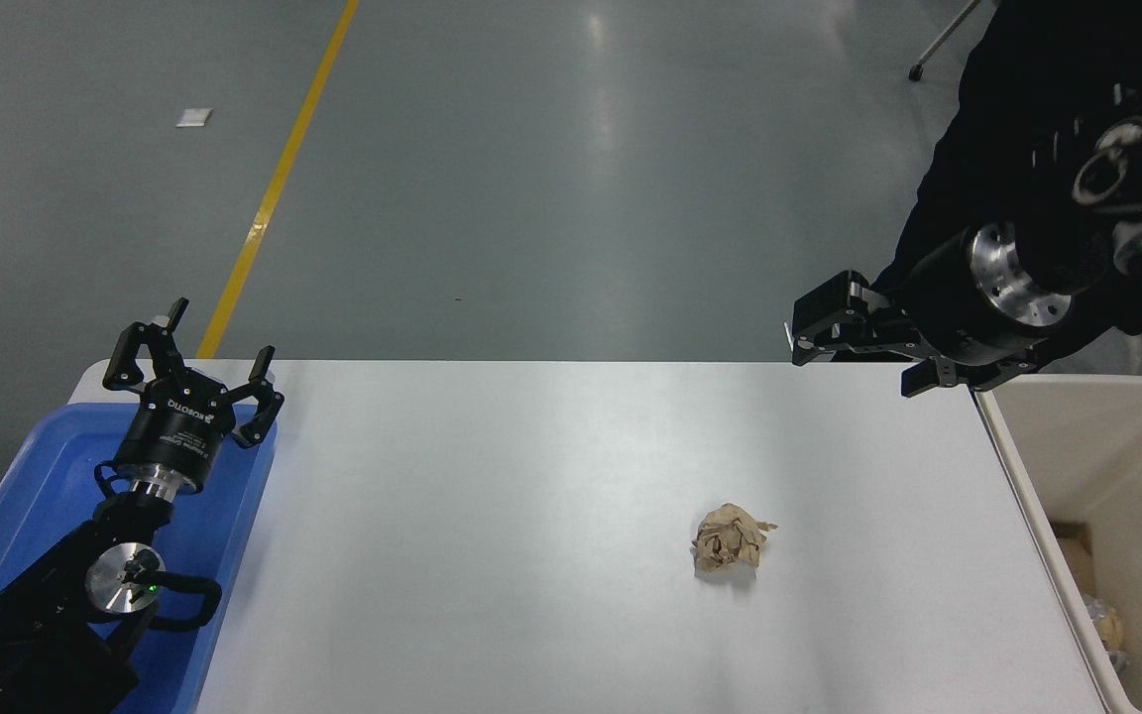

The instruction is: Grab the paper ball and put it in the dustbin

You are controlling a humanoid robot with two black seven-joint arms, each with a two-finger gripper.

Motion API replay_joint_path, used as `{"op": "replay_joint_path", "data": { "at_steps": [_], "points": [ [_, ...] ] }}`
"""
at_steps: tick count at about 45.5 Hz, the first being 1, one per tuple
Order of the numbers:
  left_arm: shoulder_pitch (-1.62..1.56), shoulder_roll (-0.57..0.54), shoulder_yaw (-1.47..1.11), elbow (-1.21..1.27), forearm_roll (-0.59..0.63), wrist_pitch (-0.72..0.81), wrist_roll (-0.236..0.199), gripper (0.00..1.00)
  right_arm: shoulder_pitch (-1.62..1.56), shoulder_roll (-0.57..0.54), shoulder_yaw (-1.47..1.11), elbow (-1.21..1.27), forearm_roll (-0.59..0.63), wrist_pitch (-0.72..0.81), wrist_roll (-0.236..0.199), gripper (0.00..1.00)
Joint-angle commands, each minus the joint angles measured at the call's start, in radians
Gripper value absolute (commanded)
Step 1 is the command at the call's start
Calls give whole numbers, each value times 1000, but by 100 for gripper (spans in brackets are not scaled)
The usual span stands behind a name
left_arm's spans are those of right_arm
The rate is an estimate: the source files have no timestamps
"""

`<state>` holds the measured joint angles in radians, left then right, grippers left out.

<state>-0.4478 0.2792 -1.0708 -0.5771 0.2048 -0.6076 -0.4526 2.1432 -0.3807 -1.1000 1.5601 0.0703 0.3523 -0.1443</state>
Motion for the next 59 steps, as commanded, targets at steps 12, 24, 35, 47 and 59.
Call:
{"op": "replay_joint_path", "data": {
  "at_steps": [12, 24, 35, 47, 59],
  "points": [
    [0, 0, 0, -1, -1, 0, 0, 98, -474, 123, 117, -262, 2, -165, 0, 100],
    [0, 0, 0, -1, -1, 0, 0, 98, -644, 158, 209, -368, 2, -193, 2, 100],
    [0, 0, 0, -1, -1, 0, 0, 98, -767, 161, 259, -469, 0, -217, 2, 100],
    [0, 0, 0, 0, -1, 0, 0, 98, -816, 164, 341, -519, 0, -217, 3, 100],
    [0, 0, 0, -1, -1, 0, 0, 98, -848, 164, 370, -538, 0, -220, 3, 100]
  ]
}}
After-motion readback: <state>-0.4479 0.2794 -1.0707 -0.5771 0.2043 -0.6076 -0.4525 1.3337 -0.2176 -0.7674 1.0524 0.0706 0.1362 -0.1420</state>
